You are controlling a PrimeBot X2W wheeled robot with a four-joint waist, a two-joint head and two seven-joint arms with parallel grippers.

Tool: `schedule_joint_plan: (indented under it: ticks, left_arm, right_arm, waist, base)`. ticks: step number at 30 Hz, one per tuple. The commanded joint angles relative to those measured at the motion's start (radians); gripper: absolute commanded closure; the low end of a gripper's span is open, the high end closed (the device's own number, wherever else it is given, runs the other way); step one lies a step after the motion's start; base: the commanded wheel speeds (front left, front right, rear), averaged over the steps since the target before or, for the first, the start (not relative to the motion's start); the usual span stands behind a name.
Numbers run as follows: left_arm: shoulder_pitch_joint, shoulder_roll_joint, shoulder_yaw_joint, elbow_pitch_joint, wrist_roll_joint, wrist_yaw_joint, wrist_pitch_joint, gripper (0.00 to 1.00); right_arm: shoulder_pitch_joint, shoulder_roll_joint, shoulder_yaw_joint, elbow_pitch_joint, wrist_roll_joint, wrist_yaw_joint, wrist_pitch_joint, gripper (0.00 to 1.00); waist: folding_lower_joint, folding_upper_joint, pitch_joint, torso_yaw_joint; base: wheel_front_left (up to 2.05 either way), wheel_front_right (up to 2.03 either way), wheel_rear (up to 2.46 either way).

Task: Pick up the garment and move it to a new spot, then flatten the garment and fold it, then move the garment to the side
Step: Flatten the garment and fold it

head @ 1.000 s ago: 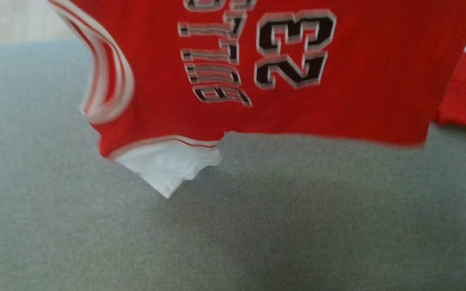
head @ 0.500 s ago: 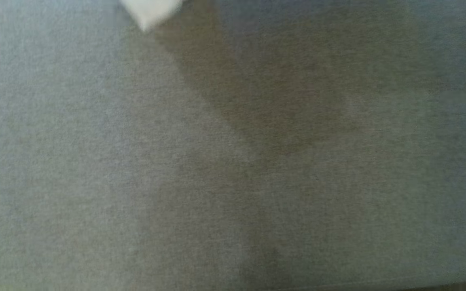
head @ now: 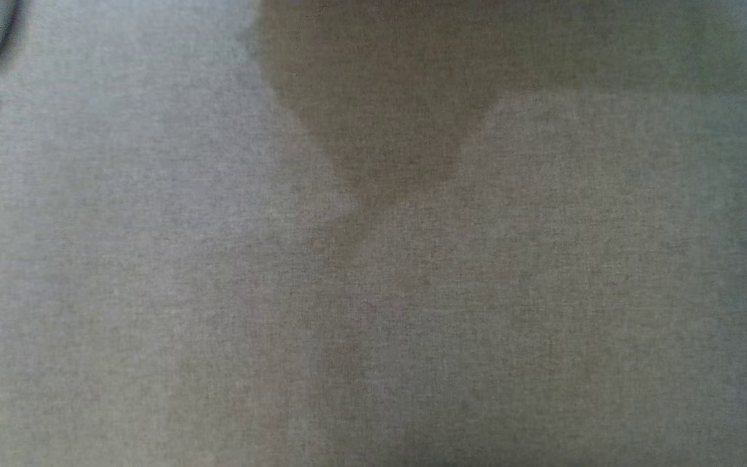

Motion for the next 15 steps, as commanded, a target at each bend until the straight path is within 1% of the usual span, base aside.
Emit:
schedule_joint_plan:
  ticks: [1, 6, 10, 15]
  left_arm:
    - [0.024, 0.060, 0.055, -0.055, -0.013, -0.004, 0.002, 1.00]
    - [0.310, 0.089, 0.091, -0.204, -0.041, 0.015, 0.002, 1.00]
    - [0.584, 0.106, 0.126, -0.326, -0.081, 0.031, 0.002, 1.00]
    - [0.905, 0.118, 0.140, -0.418, -0.122, 0.050, 0.002, 1.00]
  right_arm:
    - [0.054, -0.037, 0.009, -0.018, 0.021, -0.001, -0.014, 1.00]
    - [0.218, -0.054, 0.039, -0.048, 0.077, -0.001, -0.020, 1.00]
    - [0.382, -0.069, 0.037, -0.114, 0.118, -0.001, -0.020, 1.00]
    - [0.591, -0.101, 0.033, -0.181, 0.157, -0.001, -0.021, 1.00]
  waist:
    - [0.0000, 0.0000, -0.028, 0.007]
    - [0.0000, 0.0000, -0.108, -0.003]
    - [0.0000, 0.0000, -0.180, -0.024]
    - [0.0000, 0.0000, -0.255, -0.045]
  base:
    - [0.00, 0.00, 0.00]
    - [0.00, 0.00, 0.00]
    - [0.00, 0.00, 0.00]
    - [0.00, 0.00, 0.00]
